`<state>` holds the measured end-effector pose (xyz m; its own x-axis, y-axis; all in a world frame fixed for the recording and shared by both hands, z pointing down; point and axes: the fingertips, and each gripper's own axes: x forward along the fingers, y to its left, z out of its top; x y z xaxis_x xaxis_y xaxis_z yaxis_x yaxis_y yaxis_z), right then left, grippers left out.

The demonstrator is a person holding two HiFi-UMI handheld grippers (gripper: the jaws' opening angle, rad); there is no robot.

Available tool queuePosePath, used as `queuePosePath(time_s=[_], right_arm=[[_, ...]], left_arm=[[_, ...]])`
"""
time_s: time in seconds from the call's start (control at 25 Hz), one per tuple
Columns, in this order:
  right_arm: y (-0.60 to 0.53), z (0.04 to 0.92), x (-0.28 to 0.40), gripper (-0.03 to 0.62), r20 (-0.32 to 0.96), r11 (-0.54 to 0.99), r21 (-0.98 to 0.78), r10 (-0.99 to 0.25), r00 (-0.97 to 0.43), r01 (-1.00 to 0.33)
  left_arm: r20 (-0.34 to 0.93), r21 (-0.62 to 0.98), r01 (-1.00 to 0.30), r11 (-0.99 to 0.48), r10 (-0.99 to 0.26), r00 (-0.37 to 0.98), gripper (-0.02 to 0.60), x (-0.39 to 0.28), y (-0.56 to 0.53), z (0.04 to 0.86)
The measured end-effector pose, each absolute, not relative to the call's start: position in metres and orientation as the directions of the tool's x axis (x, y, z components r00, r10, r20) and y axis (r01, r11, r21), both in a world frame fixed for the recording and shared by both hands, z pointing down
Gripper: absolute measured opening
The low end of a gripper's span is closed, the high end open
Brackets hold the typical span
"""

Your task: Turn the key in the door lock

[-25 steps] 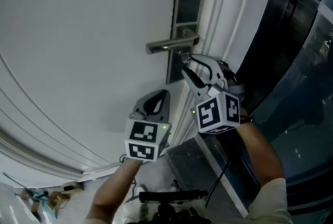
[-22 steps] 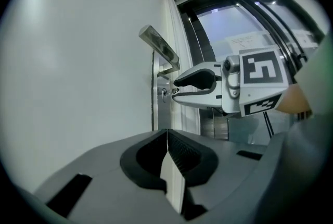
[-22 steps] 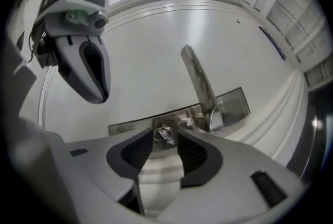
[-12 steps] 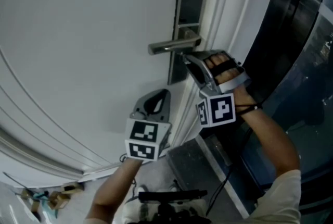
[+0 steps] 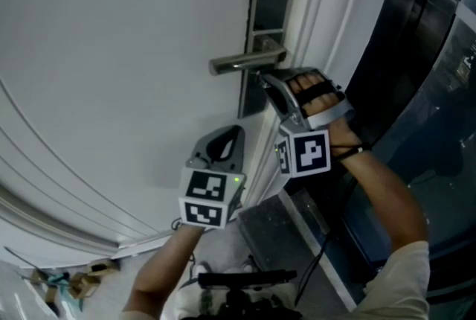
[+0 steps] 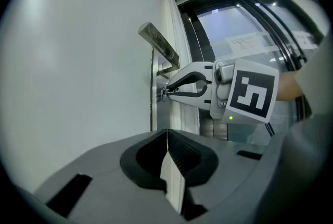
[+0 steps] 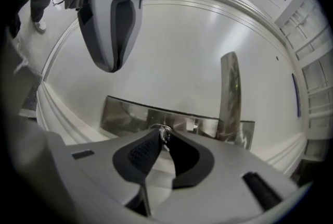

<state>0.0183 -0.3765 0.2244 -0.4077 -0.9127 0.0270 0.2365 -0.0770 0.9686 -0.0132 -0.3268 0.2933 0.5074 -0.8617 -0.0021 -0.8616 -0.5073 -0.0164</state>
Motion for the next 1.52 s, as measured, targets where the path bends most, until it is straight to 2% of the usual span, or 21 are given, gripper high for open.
queuePosePath(time_s=[0.2,0.4,0.64,0.8,1.16,1.52], right_arm=[[-0.377,0.222,0.017,0.064,0.089,0.073,0.996,-0.917,-0.389,0.055],[-0.377,0.217,0.017,0.064,0.141,0.269,0.928,-0.894,-0.424,-0.257],[-0.378,0.213,0.018,0.061,0.140,0.404,0.750,-0.871,-0.470,-0.524],[-0.381,0.208,0.023,0.028,0.146,0.550,0.448,-0.823,-0.549,-0.705],[-0.382,0.204,0.027,0.031,0.084,0.634,0.049,-0.773,-0.629,-0.772],[-0.384,0.203,0.032,0.041,-0.023,0.648,-0.373,-0.722,-0.691,-0.664]], left_arm=[[0.003,-0.016,-0.862,-0.507,-0.862,0.508,0.017,-0.013,-0.326,0.295],[0.004,-0.018,-0.861,-0.509,-0.861,0.509,0.017,-0.012,-0.325,0.296],[0.011,-0.021,-0.862,-0.506,-0.862,0.506,0.017,-0.013,-0.325,0.298],[0.010,-0.021,-0.859,-0.512,-0.859,0.512,0.017,-0.012,-0.325,0.297],[0.009,-0.023,-0.854,-0.520,-0.854,0.520,0.017,-0.006,-0.323,0.297],[0.006,-0.019,-0.860,-0.510,-0.860,0.510,0.017,-0.010,-0.324,0.297]])
